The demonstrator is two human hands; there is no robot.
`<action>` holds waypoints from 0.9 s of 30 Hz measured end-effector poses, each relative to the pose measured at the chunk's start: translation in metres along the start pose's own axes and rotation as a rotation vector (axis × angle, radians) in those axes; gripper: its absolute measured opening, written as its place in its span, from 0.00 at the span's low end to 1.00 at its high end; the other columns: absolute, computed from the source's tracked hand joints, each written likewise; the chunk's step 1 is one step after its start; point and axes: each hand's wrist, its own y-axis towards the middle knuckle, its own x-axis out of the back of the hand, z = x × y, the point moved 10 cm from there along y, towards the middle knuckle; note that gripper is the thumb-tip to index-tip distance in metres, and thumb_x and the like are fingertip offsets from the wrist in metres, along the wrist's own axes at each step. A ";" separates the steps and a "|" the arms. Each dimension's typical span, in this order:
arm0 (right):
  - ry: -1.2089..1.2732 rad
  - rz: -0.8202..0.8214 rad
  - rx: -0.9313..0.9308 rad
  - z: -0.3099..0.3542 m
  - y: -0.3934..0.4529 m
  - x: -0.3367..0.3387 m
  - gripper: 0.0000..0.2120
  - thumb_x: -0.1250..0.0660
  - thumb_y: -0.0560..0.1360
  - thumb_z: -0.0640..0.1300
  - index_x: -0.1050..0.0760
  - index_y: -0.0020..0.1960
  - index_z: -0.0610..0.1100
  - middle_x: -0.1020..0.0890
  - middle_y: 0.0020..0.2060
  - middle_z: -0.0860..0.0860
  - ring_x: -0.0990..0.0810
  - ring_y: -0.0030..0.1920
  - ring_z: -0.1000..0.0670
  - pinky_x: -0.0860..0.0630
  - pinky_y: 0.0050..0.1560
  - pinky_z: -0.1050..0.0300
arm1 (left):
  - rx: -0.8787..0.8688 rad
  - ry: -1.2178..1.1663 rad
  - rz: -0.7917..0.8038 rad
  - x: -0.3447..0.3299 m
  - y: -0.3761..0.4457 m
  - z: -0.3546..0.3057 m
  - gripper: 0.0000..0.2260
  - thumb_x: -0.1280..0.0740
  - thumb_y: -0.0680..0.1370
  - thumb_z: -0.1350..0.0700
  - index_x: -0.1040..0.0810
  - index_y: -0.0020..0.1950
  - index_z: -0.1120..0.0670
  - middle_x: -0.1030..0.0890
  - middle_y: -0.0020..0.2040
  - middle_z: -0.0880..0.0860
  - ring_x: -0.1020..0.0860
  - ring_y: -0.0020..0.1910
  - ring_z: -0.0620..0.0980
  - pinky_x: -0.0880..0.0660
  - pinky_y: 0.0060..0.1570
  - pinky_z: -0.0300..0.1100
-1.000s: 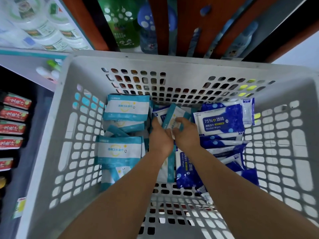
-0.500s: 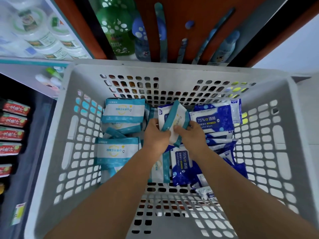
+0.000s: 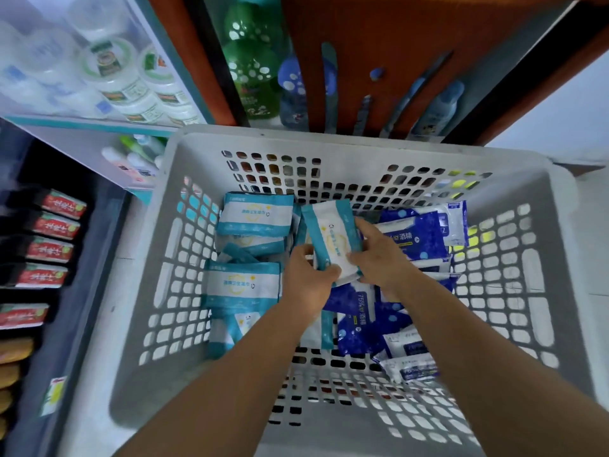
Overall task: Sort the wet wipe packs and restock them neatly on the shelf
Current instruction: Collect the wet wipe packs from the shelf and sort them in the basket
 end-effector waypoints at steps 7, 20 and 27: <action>-0.438 -0.040 0.322 0.084 0.016 -0.031 0.17 0.38 0.77 0.37 0.24 0.64 0.49 0.20 0.54 0.52 0.25 0.40 0.56 0.31 0.37 0.65 | 0.109 0.137 -0.002 0.023 -0.008 0.025 0.13 0.28 0.71 0.63 0.26 0.54 0.60 0.22 0.43 0.52 0.22 0.46 0.54 0.25 0.42 0.43; -0.483 0.189 0.106 0.049 0.010 -0.062 0.24 0.36 0.78 0.44 0.35 0.72 0.51 0.29 0.68 0.48 0.21 0.57 0.46 0.26 0.54 0.56 | 0.071 0.061 0.009 0.043 -0.005 0.029 0.13 0.32 0.73 0.65 0.24 0.56 0.54 0.18 0.49 0.54 0.19 0.48 0.54 0.21 0.50 0.50; -0.392 -0.010 0.069 0.026 -0.003 0.008 0.09 0.33 0.75 0.39 0.22 0.54 0.44 0.20 0.38 0.49 0.24 0.34 0.51 0.27 0.37 0.58 | -0.025 0.178 0.030 0.014 0.001 0.007 0.10 0.32 0.74 0.62 0.24 0.53 0.53 0.20 0.50 0.51 0.20 0.49 0.52 0.22 0.53 0.48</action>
